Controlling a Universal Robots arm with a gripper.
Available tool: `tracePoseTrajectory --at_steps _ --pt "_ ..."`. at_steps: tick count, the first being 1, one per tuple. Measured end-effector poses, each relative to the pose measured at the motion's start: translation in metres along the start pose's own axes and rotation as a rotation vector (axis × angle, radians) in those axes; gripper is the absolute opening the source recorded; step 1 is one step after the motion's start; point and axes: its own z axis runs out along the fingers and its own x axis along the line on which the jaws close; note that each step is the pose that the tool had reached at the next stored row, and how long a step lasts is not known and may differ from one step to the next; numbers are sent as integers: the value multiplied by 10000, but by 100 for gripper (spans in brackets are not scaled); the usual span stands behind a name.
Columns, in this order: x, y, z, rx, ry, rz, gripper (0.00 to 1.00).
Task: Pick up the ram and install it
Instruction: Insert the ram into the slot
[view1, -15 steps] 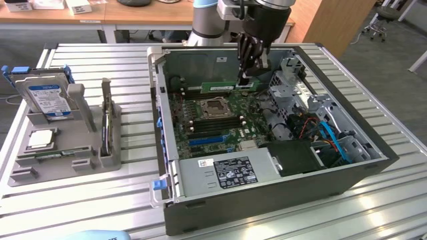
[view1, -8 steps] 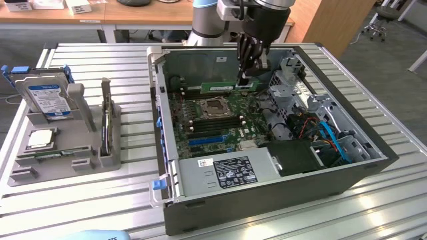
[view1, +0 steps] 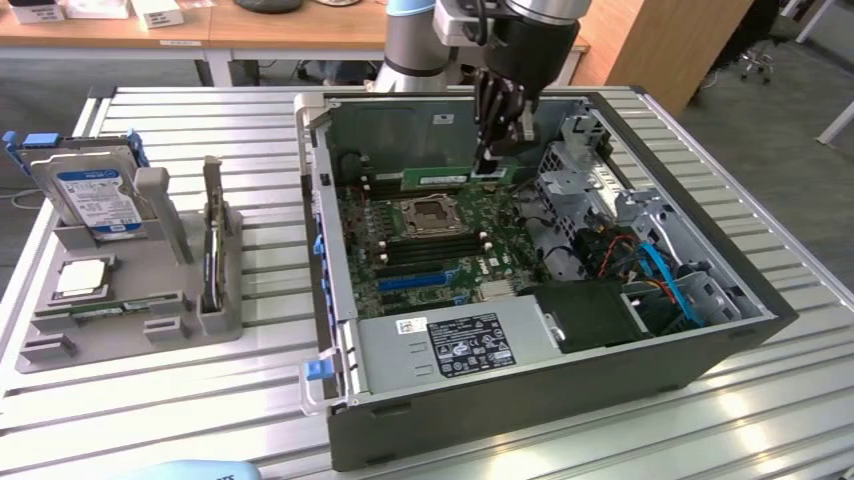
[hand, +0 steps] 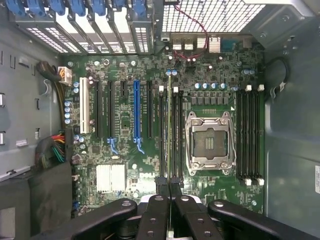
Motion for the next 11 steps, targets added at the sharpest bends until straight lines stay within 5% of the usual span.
tracePoseTrajectory --at_steps 11 --pt "1 -7 143 0 -1 0 12"
